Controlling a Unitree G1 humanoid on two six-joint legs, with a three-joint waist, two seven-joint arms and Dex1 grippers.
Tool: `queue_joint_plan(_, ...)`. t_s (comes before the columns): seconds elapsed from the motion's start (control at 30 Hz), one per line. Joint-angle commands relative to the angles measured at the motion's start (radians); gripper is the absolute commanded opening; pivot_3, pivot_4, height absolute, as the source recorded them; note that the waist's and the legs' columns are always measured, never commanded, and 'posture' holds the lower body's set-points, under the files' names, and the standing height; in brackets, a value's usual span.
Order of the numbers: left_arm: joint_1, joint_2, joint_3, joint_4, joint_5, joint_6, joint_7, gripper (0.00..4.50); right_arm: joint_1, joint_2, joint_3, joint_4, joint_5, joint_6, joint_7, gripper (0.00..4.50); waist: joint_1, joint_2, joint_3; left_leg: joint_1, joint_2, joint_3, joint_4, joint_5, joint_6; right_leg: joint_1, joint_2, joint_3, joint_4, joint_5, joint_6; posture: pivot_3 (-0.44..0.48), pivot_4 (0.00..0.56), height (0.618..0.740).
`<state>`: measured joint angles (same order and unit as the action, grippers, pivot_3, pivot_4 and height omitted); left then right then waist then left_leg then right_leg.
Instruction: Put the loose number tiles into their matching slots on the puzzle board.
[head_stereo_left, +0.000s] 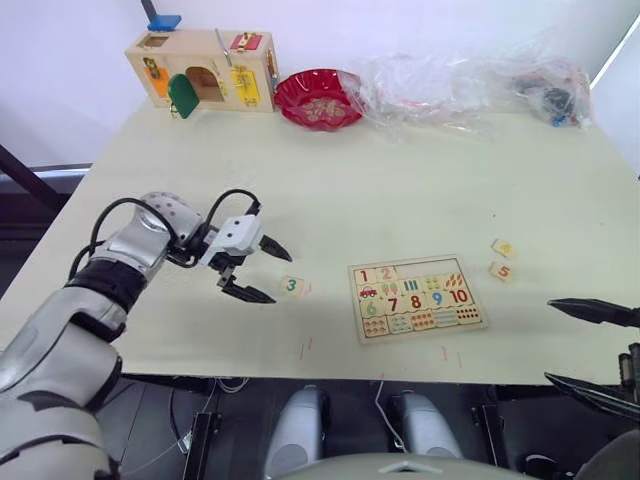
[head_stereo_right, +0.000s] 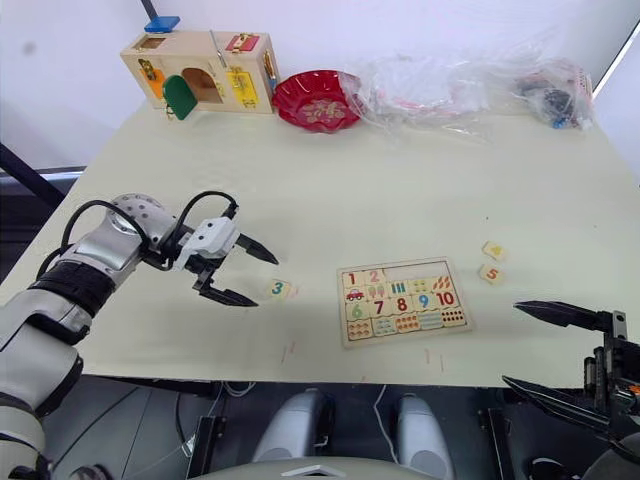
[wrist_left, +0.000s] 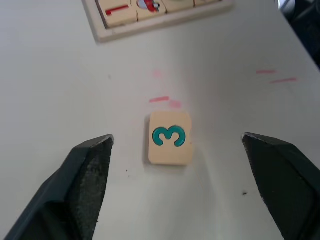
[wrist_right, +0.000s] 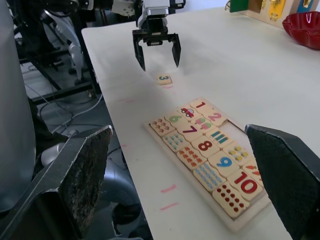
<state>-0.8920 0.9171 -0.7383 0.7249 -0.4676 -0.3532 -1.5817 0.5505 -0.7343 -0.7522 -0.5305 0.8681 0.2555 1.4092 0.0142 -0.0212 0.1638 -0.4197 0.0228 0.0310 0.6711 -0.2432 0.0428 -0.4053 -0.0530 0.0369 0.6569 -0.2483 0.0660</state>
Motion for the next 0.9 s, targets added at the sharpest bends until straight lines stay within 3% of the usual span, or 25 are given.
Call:
queue_joint_plan(0.03,-0.034,-0.001,-0.017,0.052,0.022,-0.069,-0.033,3.11,0.012,0.016,-0.027,-0.014,0.004,-0.027,-0.007,4.5,-0.002,-0.001,0.0,0.0,0.0,0.0,0.0,0.0,0.0,0.0,0.0,0.0,0.0,0.0,0.0,0.0,0.15,0.74)
queue_joint_plan(0.9,-0.039,-0.07,0.013,0.111,0.076,-0.075,-0.033,3.11,0.043,0.046,-0.002,-0.057,0.006,-0.047,-0.074,4.5,0.0,-0.001,0.001,0.001,0.001,0.0,0.0,0.0,0.0,0.0,0.0,0.0,0.001,0.0,0.0,0.0,0.15,0.74)
